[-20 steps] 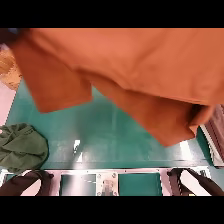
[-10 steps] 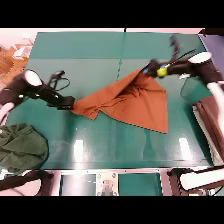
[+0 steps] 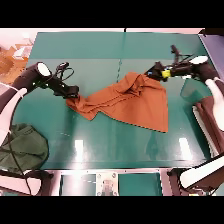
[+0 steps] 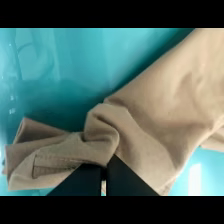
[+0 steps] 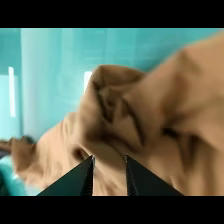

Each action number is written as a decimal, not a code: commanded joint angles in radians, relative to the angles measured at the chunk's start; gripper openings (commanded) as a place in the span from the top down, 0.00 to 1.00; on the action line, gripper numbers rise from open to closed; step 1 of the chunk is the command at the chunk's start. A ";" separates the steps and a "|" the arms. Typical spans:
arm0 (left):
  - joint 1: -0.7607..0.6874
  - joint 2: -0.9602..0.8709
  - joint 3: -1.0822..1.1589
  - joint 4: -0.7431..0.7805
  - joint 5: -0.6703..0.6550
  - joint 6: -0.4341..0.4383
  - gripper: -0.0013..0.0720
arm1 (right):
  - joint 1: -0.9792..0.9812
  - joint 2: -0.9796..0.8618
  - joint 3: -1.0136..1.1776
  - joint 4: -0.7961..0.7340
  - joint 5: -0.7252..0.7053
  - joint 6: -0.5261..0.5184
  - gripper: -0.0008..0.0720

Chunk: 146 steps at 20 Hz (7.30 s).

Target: Fold the shirts.

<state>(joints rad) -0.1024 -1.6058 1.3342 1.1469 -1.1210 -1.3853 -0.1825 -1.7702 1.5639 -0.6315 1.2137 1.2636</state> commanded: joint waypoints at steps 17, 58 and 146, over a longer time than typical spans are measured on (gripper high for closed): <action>0.000 -0.010 0.045 0.000 -0.138 0.078 0.95 | -0.410 0.497 -0.993 -0.310 -0.069 0.054 0.38; 0.189 0.069 0.131 0.043 -0.400 0.343 0.95 | -0.275 0.484 -0.783 -0.030 0.105 -0.094 0.97; 0.321 -0.185 0.101 -0.413 0.019 0.163 0.95 | -0.195 -0.334 0.262 -0.204 0.305 0.064 0.97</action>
<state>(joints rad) 0.2176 -1.7905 1.4578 0.7246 -1.0710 -1.2179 -0.3828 -2.1040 1.8328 -0.7944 1.4933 1.3136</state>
